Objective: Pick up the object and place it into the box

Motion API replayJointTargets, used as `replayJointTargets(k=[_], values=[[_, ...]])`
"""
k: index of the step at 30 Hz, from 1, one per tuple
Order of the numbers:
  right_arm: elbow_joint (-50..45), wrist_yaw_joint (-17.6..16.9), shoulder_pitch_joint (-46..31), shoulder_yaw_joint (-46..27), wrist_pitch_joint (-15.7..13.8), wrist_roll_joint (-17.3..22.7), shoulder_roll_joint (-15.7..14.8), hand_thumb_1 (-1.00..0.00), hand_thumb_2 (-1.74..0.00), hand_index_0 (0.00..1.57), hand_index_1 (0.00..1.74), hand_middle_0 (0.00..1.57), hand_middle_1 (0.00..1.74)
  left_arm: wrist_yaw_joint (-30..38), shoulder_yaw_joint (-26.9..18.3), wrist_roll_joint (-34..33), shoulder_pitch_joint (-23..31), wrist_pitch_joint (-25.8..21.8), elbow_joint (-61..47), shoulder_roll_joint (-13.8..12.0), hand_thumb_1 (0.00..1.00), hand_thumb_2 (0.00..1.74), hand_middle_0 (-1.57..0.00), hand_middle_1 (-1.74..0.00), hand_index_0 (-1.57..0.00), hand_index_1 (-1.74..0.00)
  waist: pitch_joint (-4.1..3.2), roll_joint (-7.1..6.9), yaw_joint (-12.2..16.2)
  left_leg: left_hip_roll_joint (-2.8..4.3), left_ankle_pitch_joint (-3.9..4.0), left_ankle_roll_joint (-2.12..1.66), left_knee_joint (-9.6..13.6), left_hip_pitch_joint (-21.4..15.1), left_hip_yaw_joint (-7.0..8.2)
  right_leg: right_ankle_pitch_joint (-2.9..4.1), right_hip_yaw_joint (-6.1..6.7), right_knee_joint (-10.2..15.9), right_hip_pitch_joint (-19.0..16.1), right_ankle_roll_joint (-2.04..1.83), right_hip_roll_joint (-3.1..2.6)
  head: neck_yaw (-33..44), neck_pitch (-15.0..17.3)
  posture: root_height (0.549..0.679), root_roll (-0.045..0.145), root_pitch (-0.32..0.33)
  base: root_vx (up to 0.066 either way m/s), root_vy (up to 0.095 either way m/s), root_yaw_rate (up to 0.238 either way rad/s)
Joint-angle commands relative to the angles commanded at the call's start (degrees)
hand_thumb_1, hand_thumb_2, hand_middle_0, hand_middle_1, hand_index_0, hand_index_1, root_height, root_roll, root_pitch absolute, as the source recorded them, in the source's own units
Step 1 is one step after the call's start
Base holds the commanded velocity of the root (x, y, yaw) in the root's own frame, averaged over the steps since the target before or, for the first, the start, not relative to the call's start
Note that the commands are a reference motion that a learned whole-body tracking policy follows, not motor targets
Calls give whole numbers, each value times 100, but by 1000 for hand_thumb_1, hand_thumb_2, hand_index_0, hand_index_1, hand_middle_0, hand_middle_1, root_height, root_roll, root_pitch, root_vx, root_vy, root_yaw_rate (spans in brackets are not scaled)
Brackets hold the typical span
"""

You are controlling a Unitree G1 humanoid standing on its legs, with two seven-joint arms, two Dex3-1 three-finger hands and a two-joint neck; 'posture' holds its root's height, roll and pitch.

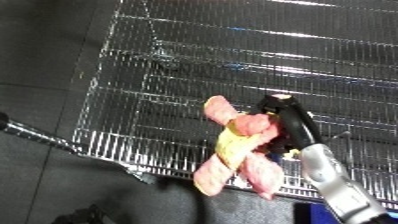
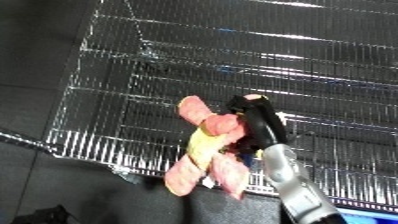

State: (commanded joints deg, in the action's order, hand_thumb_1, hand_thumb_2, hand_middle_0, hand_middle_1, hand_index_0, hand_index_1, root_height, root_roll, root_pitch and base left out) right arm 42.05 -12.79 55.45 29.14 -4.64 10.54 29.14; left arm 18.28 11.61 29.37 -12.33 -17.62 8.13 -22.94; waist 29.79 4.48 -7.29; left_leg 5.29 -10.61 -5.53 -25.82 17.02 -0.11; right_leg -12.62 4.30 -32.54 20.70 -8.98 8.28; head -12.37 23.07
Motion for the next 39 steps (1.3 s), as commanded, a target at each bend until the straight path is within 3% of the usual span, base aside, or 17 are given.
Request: replayJointTargets(k=[4, 12, 19, 23, 30, 39], values=[[-1015, -214, -621, -637, -236, 390, 171, -1000, -1740, 1570, 1740, 1570, 1740, 81, -100, -94, 36, 43, -37, 35, 1000, 1740, -1570, -1740, -1570, -1740, 0, -22, 154, 32, -11, 20, -25, -14, 64, 11, 25, -40, 36, -2, 3, -90, 68, 654, 35, 52, -25, -15, -87], [-2842, -407, -1891, -1618, -416, 252, 342, -1000, -1740, 1570, 1740, 1570, 1740, 125, -275, -204, 168, 137, -212, 121, 1000, 1740, -1570, -1740, -1570, -1740, 0, -14, 478, 67, -46, 58, -4, -156, 190, 10, 101, -60, 4, -3, 0, -231, 44, 653, 41, 37, -10, -24, -109], [-3822, -397, -2784, -2416, -582, 389, 353, -1000, -1740, 1570, 1740, 1570, 1740, 89, -431, -320, 321, 283, -527, 150, 1000, 1740, -1570, -1740, -1570, -1740, 0, 185, 804, 33, -97, 92, 23, -383, 376, -11, 247, -56, -79, -29, 51, -593, 136, 653, 51, 18, 4, 1, -197], [-4232, -518, -3159, -2930, -693, 380, 418, -1000, -1740, 1570, 1740, 1570, 1740, 82, -530, -383, 437, 340, -737, 156, 1000, 1740, -1570, -1740, -1570, -1740, 0, 295, 1032, 27, -142, 106, 26, -519, 516, 3, 351, 13, -128, -34, 49, -1056, 216, 653, 54, 10, 16, 48, -318], [-4666, -704, -4200, -4082, -892, 358, 576, -1000, -1740, 1570, 1740, 1570, 1740, -63, -545, -427, 631, 416, -907, 167, 1000, 1740, -1570, -1740, -1570, -1740, 0, 285, 1569, 84, -217, 120, 33, -670, 763, 86, 539, 172, -170, -21, -13, -1898, 250, 654, 54, 3, 17, 34, -305], [-4334, -1219, -4900, -5242, -1171, 567, 617, -1000, -1740, 1570, 1740, 1570, 1740, -77, -578, -253, 797, 324, -924, 142, 1000, 1740, -1570, -1740, -1570, -1740, 0, 252, 2041, 154, -291, 121, -1, -769, 1004, 226, 693, 299, -179, -11, -86, -3142, 172, 655, 54, -2, 1, 26, -186]])
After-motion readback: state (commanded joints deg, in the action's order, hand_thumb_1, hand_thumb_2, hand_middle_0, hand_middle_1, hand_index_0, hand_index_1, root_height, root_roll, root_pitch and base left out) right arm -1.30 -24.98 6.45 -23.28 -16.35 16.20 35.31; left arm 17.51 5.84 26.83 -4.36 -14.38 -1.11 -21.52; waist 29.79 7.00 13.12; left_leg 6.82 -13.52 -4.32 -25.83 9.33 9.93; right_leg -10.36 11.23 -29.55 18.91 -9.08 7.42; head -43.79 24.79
